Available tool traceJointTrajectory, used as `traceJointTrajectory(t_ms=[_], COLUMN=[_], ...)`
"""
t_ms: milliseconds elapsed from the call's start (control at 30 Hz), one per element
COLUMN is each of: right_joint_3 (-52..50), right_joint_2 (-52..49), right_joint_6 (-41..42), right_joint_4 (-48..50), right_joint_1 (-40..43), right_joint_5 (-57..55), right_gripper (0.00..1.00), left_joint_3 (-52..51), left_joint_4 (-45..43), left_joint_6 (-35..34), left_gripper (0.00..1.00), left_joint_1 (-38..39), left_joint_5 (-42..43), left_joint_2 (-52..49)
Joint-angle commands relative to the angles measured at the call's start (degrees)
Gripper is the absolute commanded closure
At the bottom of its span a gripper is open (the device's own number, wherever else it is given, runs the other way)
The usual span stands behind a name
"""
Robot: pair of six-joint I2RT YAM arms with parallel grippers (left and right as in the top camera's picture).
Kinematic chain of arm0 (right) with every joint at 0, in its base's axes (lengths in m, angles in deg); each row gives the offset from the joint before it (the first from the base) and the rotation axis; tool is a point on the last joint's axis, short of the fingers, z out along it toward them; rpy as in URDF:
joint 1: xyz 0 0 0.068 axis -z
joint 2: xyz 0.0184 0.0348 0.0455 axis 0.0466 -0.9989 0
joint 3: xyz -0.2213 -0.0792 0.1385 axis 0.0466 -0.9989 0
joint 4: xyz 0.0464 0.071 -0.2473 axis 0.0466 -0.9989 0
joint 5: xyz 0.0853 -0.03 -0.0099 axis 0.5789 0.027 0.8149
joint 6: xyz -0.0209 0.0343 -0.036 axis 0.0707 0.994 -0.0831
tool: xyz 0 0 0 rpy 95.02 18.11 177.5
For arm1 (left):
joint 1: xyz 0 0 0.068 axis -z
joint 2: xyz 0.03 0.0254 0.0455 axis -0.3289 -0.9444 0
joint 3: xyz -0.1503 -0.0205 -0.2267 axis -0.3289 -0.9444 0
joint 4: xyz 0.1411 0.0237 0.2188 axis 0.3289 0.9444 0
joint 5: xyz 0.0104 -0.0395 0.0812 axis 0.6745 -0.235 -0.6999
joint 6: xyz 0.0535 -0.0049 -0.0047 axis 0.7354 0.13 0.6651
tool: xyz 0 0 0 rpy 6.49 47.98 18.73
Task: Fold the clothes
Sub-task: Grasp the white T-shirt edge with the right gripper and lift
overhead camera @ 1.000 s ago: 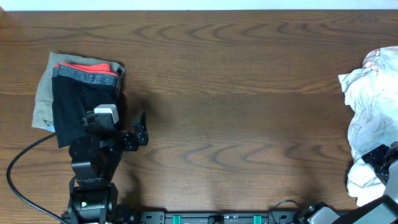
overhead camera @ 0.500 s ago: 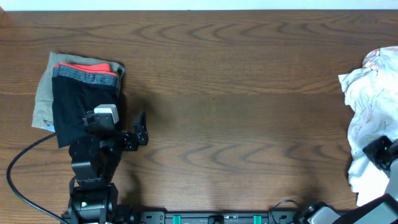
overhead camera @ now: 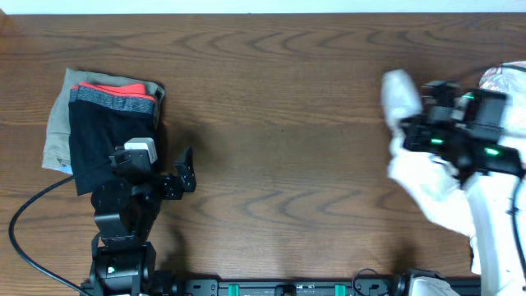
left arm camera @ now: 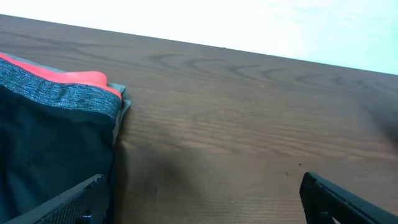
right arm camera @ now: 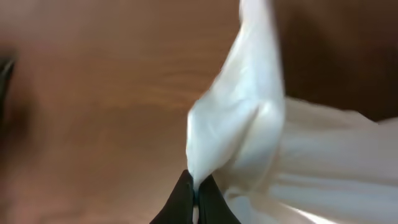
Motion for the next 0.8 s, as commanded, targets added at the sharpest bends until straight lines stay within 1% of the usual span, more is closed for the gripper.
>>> traceJointTrajectory(t_ms=[0,133,167,200,233,300,333,400,433,467,533,600,700,767], right_joint_3=[0.42,0.42,0.42,0.42,0.42,0.42,0.42,0.42,0.66,1.09,2.56,4.02,5.53,5.55], right_joint_2=[-2.78,-8.17,-9.88,-11.32,-12.66,-14.75,-15.32,-15.47,-15.1,-14.67,-13.49,-12.5,-12.15,-12.33], right_joint_6=[-1.57,-1.53,-1.49,-1.36,-1.36,-1.01,-0.04,1.86,2.32,2.32,2.27,2.27,2.27,1.66], right_joint_4=[1.11,4.59,6.14,7.65,9.18,12.63,14.56,18.38,20.28,21.4,22.08,21.0,16.94,13.14], right_joint_1=[-8.68,-17.2,-18.84,-20.04,-21.0,-22.14,-22.27,-21.97,-21.53,-20.94,-19.5,-18.03,-15.72,-14.64], right_joint_5=[-0.31,-2.27,-2.62,-3.06,-3.65,-5.27,-6.34,-8.7,-9.7,-10.1,-10.58,-10.97,-10.88,-11.23], right_gripper=[0.99,0.98,0.92,0.8,0.75,0.67,0.65,0.53,0.49,0.47,0.48,0.55,0.66,0.66], left_joint_3=[1.18,1.18,1.18,1.18,1.18,1.18,1.18,1.18,1.18,1.18,1.18,1.18,1.18,1.18], left_joint_4=[-0.17,-0.17,-0.17,-0.17,-0.17,-0.2,-0.2,-0.2,-0.2,-0.17,-0.17,-0.15,-0.15,-0.15], left_joint_6=[-0.52,-0.52,-0.52,-0.52,-0.52,-0.52,-0.52,-0.52,-0.52,-0.52,-0.52,-0.52,-0.52,-0.52], left_gripper=[0.02,0.02,0.02,0.02,0.02,0.02,0.02,0.02,0.02,0.02,0.02,0.02,0.02,0.02], left_joint_1=[0.24,0.24,0.24,0.24,0.24,0.24,0.24,0.24,0.24,0.24,0.24,0.24,0.24,0.24], left_joint_5=[0.92,0.92,0.92,0.92,0.92,0.92,0.9,0.9,0.9,0.9,0.92,0.92,0.94,0.94], left_joint_2=[0.04,0.04,0.04,0.04,0.04,0.04,0.04,0.04,0.04,0.04,0.04,0.04,0.04,0.04])
